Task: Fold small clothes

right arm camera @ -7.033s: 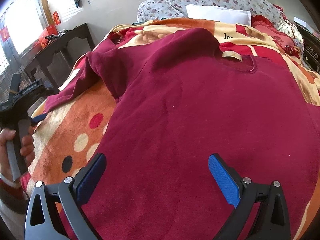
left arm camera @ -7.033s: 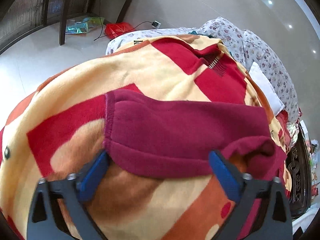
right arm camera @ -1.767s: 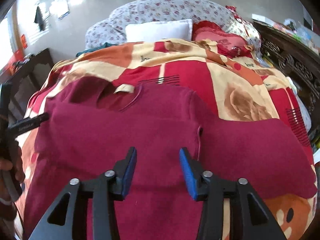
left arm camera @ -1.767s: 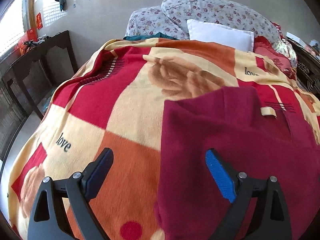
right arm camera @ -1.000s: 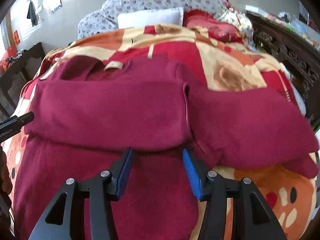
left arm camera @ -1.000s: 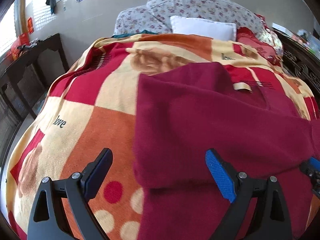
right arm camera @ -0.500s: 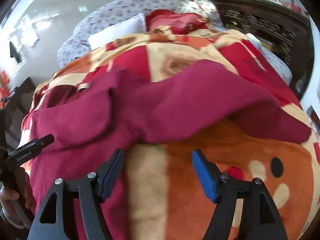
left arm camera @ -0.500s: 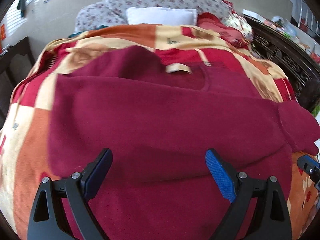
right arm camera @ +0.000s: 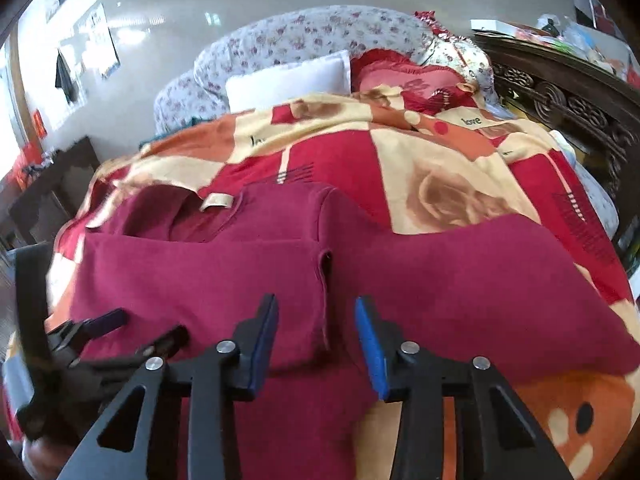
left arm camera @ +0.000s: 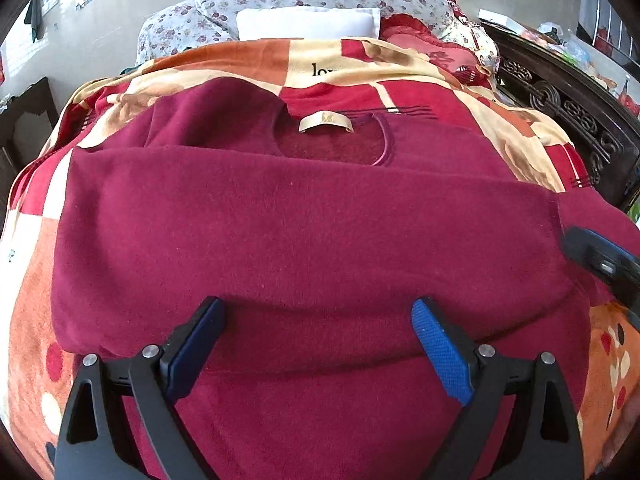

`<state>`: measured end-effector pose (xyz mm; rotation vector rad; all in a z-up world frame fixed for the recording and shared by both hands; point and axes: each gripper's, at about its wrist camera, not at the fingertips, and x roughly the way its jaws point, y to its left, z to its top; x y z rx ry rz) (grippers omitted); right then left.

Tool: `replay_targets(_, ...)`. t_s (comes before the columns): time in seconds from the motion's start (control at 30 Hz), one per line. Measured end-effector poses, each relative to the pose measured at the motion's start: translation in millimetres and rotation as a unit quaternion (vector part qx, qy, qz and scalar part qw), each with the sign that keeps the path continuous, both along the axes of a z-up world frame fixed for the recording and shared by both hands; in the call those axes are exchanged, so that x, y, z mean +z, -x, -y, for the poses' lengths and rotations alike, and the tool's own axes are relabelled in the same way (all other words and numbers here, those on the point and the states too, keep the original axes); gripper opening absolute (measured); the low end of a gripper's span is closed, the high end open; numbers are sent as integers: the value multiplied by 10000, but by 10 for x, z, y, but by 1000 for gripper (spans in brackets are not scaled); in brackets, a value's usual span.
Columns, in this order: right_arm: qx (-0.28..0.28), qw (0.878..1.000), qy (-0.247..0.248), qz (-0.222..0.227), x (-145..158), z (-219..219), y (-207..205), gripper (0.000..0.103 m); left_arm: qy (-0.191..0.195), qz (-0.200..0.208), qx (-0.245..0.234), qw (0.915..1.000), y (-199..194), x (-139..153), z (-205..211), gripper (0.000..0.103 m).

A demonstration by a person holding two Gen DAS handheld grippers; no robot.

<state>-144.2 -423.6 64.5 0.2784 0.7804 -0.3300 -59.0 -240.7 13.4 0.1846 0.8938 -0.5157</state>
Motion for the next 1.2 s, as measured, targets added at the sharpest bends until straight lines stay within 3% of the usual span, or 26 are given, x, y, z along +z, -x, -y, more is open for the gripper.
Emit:
replay_targets(0.07,-106,9998,-118,-124,-136,89,-92,43,31,33,25,10000,2,-19,-5,97)
replay_targets(0.23,-262,9962,-798,234,-126,263,167,46,128,80,99,9998,2,-63,-36,102)
replay_targets(0.3,-373,9943,-920,394,-84,328,456,57,143,129,126,9997,11,-74,-45,103)
replay_targets(0.37,-731,9883,-1181,635,-69,514,869,78,170,199,141,9996,36,-87,-54,103)
replay_targets(0.53,-1663,9690,-1597,887,-52,1117,1658,85,188,274,158,9993,52,-107,-57,103)
replay_targets(0.7,-2014,9314,-2774,1222,-153,1694,1913,91,201,272,163,9993,59,-111,-54,103)
replay_targets(0.87,-2176,8814,-3968,1353,-424,2007,1657,95,224,252,154,9993,62,-118,-53,103)
replay_targets(0.9,-2175,8765,-4082,1337,-485,2051,1595,95,236,244,153,9993,49,-112,-58,103)
replay_targets(0.93,-2194,8741,-4135,1295,-530,2075,1570,91,250,234,151,9993,45,-112,-57,103)
replay_targets(1.0,-2342,8720,-4136,1174,-657,2127,1526,53,265,224,150,9993,33,-113,-63,103)
replay_targets(1.03,-2339,8762,-4053,1155,-666,2141,1549,23,273,221,147,9993,31,-113,-63,103)
replay_targets(1.07,-2358,8864,-3813,1158,-627,2129,1580,12,282,218,144,9993,30,-114,-66,103)
replay_targets(1.2,-2345,9228,-2708,1419,-149,1940,1750,10,411,123,45,9991,6,-75,-130,103)
